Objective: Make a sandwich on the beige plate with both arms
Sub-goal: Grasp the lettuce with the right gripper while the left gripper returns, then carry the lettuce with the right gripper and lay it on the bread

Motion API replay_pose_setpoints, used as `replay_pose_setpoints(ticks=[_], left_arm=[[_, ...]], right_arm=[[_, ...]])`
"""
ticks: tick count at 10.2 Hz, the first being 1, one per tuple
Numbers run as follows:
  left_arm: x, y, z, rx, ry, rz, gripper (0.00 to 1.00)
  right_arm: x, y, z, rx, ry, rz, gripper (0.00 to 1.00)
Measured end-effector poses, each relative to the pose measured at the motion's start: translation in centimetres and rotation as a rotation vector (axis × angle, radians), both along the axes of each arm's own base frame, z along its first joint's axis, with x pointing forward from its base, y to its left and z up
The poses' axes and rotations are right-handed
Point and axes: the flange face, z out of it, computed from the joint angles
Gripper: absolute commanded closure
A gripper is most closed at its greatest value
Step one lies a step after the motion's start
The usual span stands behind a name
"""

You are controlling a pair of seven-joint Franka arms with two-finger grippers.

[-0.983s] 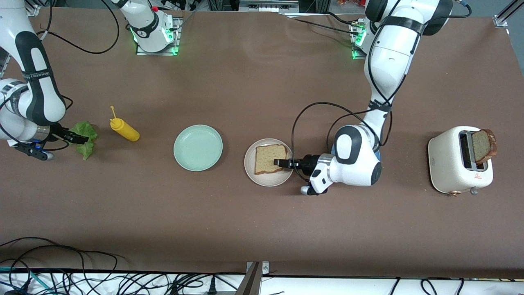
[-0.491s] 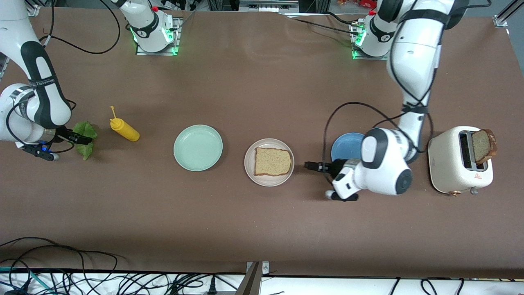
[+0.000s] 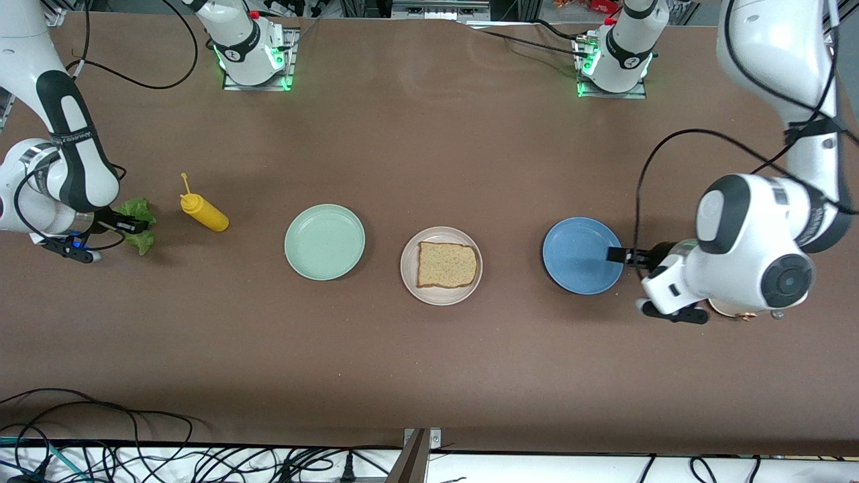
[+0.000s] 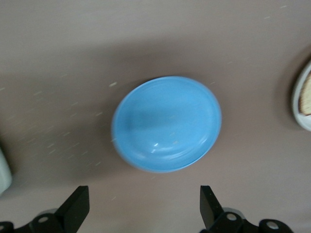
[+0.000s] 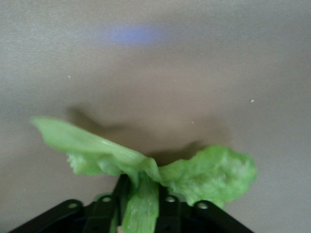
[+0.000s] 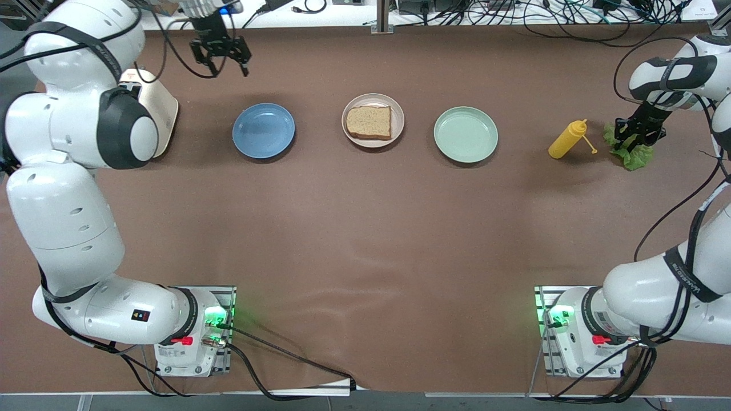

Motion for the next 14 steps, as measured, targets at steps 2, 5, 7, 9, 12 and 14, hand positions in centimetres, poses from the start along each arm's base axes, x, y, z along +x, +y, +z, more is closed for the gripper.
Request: replay_pose_setpoints(ticks=[2,5,7,9,12,14], left_arm=[[-0.5,5.0,1.5,0.038,0.015,0.017,0.00],[-0.9,8.4,3.3,0.117,0.006,-0.001,0.00],[-1.3,9.4,5.5,0.157,-0.020,0.000,0.00],[-2.1,13.3,8.2,0.183,-0.051,0.055,0.00],[-3.2,18.5,9.3,0.184,-0.052,0.081,0.00],[-3.3,18.7,9.2,0.184,-0.051,0.084,0.00]], right_arm=[[0.1,-0.2,0.4,-0.001,-0.003,0.000,1.00],[1.9,-0.5,6.4,0.017,0.019,-0.002,1.00],[3.3,0.3,13.7,0.045,0.078,-0.024,1.00],[5.3,3.9,20.1,0.047,0.121,-0.088,1.00],[8.5,14.2,23.6,0.113,0.110,-0.284,1.00],[10.1,22.1,24.3,0.108,0.110,-0.428,1.00]])
